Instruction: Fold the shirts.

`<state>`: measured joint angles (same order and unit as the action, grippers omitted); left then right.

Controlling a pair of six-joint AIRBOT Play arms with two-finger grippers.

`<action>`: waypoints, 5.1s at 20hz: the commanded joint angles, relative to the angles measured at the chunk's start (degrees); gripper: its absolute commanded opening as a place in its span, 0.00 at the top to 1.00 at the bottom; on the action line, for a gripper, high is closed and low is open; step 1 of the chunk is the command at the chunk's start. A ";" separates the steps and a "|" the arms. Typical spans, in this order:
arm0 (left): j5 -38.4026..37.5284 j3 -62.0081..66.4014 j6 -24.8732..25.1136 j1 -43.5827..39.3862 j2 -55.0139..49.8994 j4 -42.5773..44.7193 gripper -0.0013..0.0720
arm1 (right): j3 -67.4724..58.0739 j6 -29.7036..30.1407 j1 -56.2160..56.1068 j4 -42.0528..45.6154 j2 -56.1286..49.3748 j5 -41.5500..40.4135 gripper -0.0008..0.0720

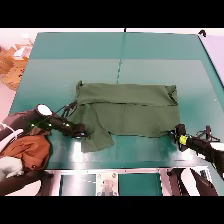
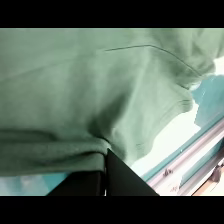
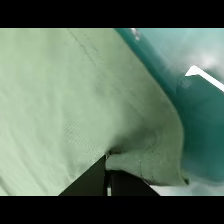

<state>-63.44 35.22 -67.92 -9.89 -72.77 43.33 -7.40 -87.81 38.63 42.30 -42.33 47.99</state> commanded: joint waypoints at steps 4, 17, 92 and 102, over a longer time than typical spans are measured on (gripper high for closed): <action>-8.46 4.24 -8.76 0.00 11.58 10.99 0.95 | -16.98 -4.87 0.13 18.49 -0.72 16.48 0.97; -6.64 28.98 -12.98 0.00 8.33 21.46 0.95 | -35.50 -4.98 -9.38 11.52 -11.43 10.82 0.97; -25.79 84.61 -14.12 0.57 -35.47 20.06 0.94 | -86.84 2.82 -40.28 -3.32 -43.28 36.15 0.97; -27.56 84.46 -12.35 13.81 -31.30 20.13 0.94 | -79.45 4.48 -79.19 -8.94 -61.42 -19.12 0.83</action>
<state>-90.11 119.61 -81.56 1.89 -104.62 62.72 -87.22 -85.06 -30.35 36.01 -96.79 47.97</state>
